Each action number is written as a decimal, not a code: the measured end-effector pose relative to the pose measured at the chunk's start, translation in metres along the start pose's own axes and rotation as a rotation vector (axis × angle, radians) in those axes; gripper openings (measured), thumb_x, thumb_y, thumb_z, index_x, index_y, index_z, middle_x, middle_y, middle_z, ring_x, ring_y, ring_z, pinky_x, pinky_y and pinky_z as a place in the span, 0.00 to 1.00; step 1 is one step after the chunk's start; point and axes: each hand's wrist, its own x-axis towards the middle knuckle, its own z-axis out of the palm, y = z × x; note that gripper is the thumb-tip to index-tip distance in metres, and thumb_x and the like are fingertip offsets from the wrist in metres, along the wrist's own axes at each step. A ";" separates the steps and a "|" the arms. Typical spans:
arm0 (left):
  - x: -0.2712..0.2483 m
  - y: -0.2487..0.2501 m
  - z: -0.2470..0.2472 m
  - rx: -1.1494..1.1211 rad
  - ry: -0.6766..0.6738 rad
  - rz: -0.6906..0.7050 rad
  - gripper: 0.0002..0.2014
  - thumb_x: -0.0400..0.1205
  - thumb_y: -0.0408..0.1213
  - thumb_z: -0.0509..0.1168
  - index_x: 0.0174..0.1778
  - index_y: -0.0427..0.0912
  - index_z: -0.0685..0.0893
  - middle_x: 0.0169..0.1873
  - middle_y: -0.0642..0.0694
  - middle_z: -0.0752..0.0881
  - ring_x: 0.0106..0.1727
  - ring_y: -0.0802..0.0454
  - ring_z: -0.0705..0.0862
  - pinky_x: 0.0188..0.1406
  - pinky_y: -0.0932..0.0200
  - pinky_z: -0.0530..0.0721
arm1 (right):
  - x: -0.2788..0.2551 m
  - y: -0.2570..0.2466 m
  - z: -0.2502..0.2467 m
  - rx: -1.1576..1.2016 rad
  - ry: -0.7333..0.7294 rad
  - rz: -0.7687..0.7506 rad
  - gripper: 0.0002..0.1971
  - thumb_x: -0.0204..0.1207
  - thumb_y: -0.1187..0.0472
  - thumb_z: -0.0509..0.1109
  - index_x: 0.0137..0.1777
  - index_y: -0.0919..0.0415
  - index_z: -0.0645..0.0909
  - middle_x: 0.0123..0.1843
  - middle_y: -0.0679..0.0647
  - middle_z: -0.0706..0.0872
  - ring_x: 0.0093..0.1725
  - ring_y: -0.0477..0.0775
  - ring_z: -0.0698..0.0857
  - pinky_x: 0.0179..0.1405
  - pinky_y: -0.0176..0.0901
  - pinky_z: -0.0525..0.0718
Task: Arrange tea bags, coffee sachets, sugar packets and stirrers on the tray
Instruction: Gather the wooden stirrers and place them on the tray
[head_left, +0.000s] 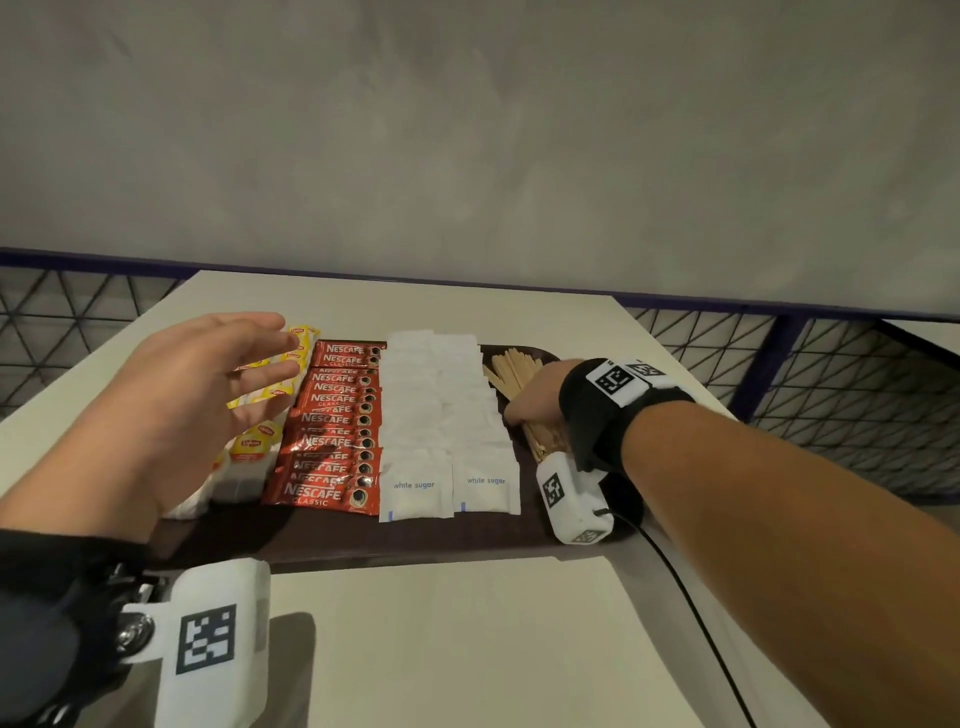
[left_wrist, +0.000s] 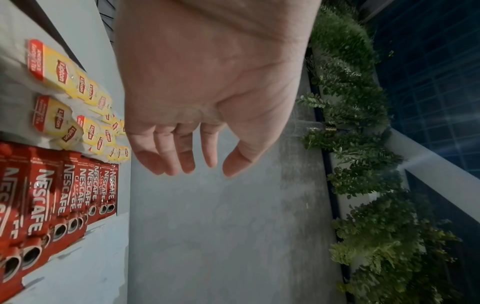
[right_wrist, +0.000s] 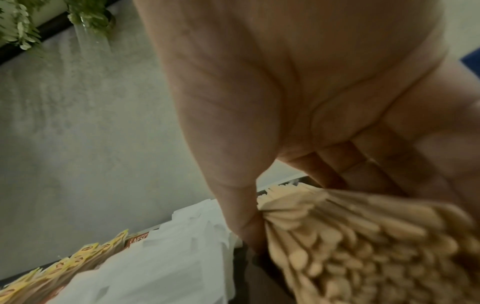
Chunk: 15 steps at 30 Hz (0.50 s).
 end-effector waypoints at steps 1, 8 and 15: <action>0.000 0.000 0.000 -0.001 -0.002 0.001 0.10 0.86 0.35 0.66 0.61 0.44 0.87 0.59 0.44 0.91 0.61 0.49 0.90 0.53 0.51 0.85 | 0.001 0.001 -0.001 -0.029 0.002 0.002 0.28 0.87 0.46 0.63 0.79 0.64 0.73 0.65 0.62 0.81 0.53 0.58 0.82 0.51 0.45 0.81; -0.001 0.003 0.002 -0.001 -0.009 0.001 0.12 0.87 0.35 0.65 0.65 0.43 0.86 0.59 0.44 0.91 0.61 0.49 0.90 0.55 0.51 0.86 | 0.002 0.006 -0.007 0.084 0.011 -0.039 0.27 0.89 0.50 0.61 0.83 0.63 0.68 0.83 0.61 0.73 0.72 0.60 0.78 0.70 0.50 0.75; -0.001 0.004 0.000 0.009 0.004 0.016 0.14 0.87 0.37 0.66 0.68 0.41 0.85 0.60 0.44 0.91 0.61 0.48 0.90 0.55 0.50 0.85 | 0.022 0.013 -0.003 0.186 0.093 -0.068 0.11 0.81 0.59 0.70 0.62 0.57 0.83 0.46 0.50 0.81 0.38 0.48 0.77 0.36 0.41 0.77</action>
